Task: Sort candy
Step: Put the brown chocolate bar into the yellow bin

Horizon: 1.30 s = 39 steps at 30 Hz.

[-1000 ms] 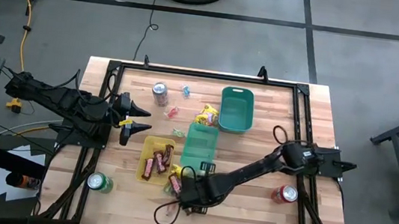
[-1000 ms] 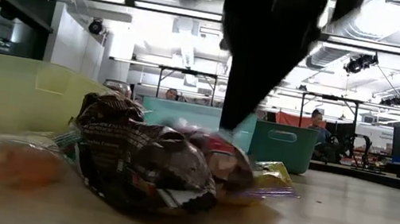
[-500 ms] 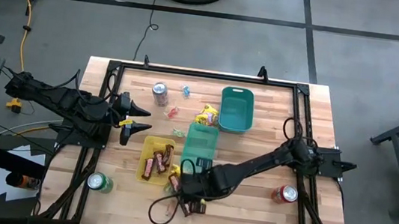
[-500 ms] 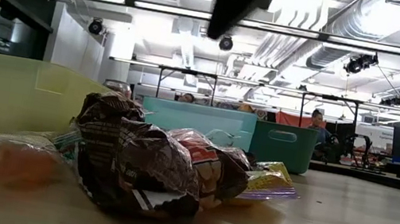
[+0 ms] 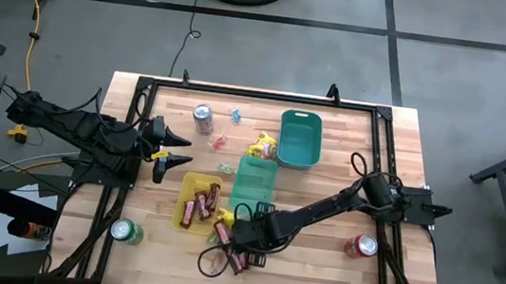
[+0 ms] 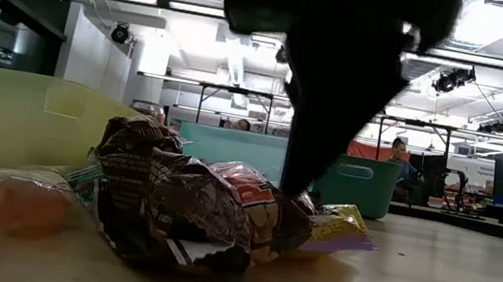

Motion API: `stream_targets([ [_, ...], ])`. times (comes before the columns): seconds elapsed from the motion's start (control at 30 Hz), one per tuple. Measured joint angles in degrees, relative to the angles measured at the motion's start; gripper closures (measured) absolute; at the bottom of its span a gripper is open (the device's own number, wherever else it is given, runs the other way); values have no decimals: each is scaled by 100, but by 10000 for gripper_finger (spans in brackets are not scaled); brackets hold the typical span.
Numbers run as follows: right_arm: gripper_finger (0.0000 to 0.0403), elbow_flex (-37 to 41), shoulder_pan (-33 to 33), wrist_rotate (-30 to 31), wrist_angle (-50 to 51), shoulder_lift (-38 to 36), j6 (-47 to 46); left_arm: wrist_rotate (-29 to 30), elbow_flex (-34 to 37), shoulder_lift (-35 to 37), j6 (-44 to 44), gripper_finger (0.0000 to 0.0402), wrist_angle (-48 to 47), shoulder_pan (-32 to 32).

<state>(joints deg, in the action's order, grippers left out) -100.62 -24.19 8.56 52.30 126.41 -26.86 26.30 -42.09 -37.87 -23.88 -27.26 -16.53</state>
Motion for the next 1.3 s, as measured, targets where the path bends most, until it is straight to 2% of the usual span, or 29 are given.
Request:
stream_targets([
  [0.13,158,342,-12,2,-221,0,-53,2,0,0,-2,179,0,0],
  [0.23,181,483,-13,1,-430,-7,-168,67,0,-1,-3,179,-1,0],
  [0.3,216,469,-16,53,-366,-7,-150,127,0,0,-4,179,-4,1],
  [0.43,341,165,-33,211,23,-17,-44,155,0,0,-5,179,-5,0],
  [0.5,379,-253,-34,256,498,-25,324,155,0,-2,-12,179,-5,1],
  [0.67,357,-1263,-67,1272,1441,-57,902,293,0,0,-143,179,-9,0],
  [0.77,380,-1614,68,1413,1049,-63,1123,356,0,-2,-157,179,1,2],
  [0.87,393,-1593,296,1269,54,-57,1328,426,0,0,-162,179,4,0],
  [0.97,378,-1452,552,928,-1305,10,1557,433,0,0,-162,179,6,2],
  [1.1,365,-1436,875,389,-2569,305,1621,452,0,0,-162,179,8,0],
  [1.17,364,-1436,987,150,-2938,409,1503,459,0,-2,-162,179,9,1],
  [1.3,358,-1435,1125,-16,-2888,587,1102,466,2,-2,-162,179,9,0],
])
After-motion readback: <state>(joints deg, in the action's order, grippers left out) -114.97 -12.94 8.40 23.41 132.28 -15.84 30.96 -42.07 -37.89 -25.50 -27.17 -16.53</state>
